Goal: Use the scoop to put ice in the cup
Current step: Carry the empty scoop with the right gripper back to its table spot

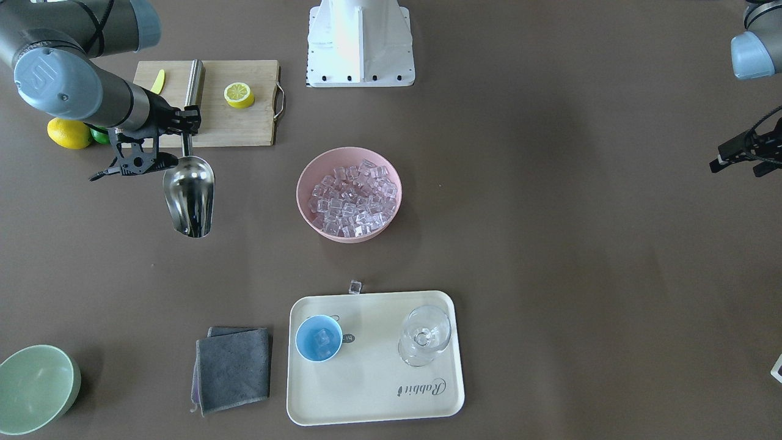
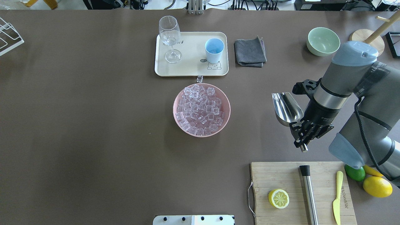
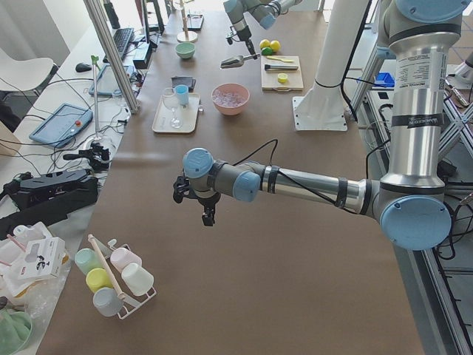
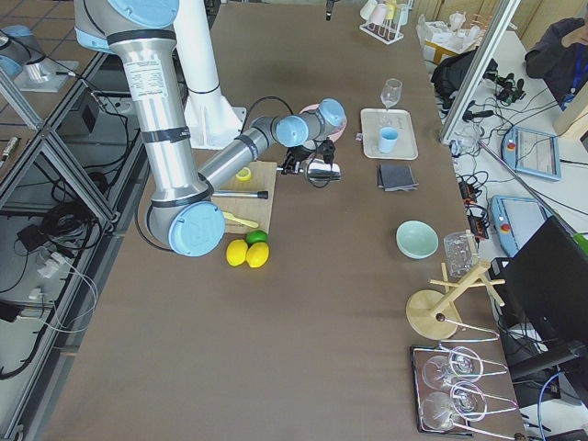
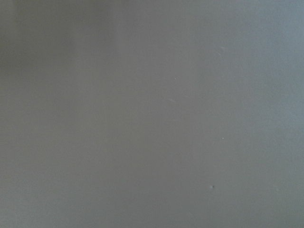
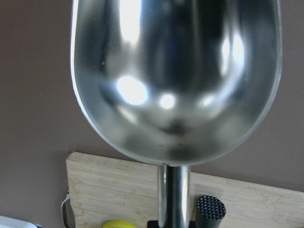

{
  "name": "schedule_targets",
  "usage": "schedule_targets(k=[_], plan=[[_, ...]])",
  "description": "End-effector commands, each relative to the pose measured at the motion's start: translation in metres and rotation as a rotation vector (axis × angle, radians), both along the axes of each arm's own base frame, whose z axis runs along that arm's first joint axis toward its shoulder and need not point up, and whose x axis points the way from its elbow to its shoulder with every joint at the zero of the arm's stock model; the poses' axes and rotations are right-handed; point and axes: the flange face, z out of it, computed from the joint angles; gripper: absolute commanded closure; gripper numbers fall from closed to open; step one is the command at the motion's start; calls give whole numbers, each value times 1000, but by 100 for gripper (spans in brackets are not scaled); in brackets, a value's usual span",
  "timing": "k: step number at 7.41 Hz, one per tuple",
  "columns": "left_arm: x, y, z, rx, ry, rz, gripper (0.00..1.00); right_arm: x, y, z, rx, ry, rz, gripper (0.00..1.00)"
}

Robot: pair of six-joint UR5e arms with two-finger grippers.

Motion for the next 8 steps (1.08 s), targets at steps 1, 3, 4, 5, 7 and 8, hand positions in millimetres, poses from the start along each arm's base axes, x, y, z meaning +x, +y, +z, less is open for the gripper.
schedule_targets(k=[1, 3, 4, 5, 7, 8], plan=[[-1, 0, -1, 1, 0, -2, 1, -6, -3, 19, 63, 81, 86, 100], [-5, 0, 4, -7, -5, -10, 1, -12, -13, 27, 66, 111, 173, 100], [-14, -2, 15, -27, -8, -28, 1, -21, -22, 41, 66, 120, 185, 100], [-24, -2, 24, -44, -11, -46, 1, -24, -22, 45, 42, 118, 211, 100], [-35, -1, 34, -57, -17, -65, 1, -37, -16, 47, 15, 127, 207, 100], [-44, -2, 38, -67, -17, -83, 1, -39, -15, 47, 16, 127, 202, 100]])
